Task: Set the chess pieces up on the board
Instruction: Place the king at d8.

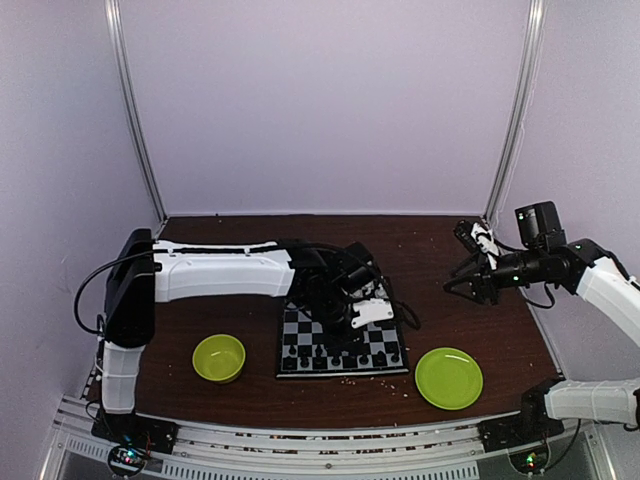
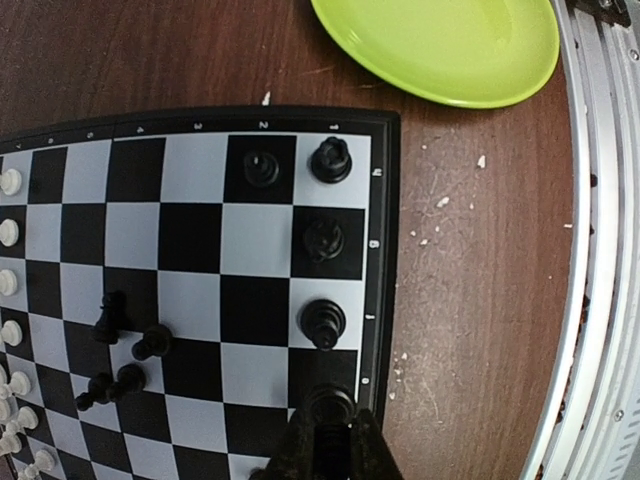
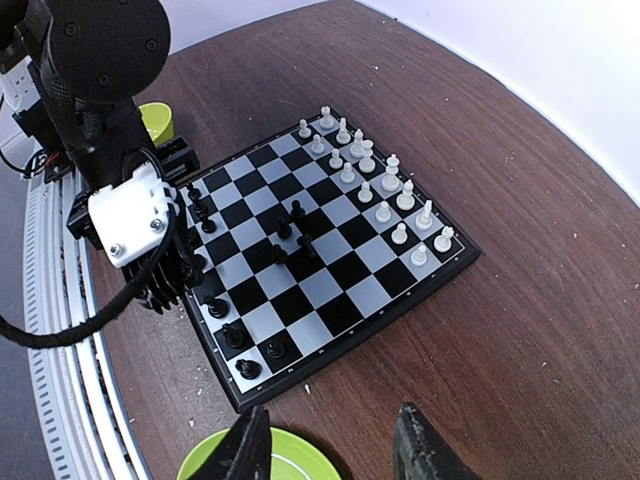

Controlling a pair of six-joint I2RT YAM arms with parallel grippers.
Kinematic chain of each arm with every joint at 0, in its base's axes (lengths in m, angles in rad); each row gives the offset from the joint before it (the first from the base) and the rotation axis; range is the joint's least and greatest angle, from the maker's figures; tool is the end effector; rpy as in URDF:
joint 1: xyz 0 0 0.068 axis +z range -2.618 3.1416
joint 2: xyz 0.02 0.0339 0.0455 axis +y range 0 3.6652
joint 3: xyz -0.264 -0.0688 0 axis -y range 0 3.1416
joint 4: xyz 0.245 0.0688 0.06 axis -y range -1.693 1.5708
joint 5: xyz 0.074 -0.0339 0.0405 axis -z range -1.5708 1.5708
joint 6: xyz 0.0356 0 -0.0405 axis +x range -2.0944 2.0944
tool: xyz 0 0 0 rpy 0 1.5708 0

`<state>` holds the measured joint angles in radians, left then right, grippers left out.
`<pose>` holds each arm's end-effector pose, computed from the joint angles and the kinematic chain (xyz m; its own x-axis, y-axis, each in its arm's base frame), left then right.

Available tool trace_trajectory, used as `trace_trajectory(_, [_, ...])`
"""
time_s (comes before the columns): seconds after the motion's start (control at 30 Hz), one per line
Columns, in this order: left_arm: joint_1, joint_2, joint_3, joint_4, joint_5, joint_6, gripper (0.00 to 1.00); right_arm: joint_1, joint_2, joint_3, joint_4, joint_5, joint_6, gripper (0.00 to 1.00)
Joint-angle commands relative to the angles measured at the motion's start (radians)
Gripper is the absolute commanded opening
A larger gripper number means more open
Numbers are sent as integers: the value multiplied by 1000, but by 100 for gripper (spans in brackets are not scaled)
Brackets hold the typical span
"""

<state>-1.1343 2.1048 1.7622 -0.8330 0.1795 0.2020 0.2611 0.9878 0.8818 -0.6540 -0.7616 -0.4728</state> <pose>0.1833 -0.4080 0.2143 -0.1975 0.8903 -0.4102 0.9803 0.1787 -0.0842 0.1839 0.0746 0.2989 -0.2874 -0.4179 -0.8618 -0.8996 0.4266 0.0932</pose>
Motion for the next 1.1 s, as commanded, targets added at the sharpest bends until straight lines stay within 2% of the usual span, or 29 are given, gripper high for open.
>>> trace_trajectory(0.0, [-2, 29, 21, 3, 7, 16, 6, -7, 11, 0, 6, 7, -14, 41])
trace_trajectory(0.5, [-2, 73, 20, 5, 6, 22, 9, -7, 26, 5, -2, -1, -18, 41])
trace_trajectory(0.83, [-2, 80, 17, 5, -10, 23, 18, -7, 32, 7, -7, -6, -20, 41])
trace_trajectory(1.07, [-2, 29, 17, 4, 1, 22, 34, -6, 34, 6, -7, -10, -20, 41])
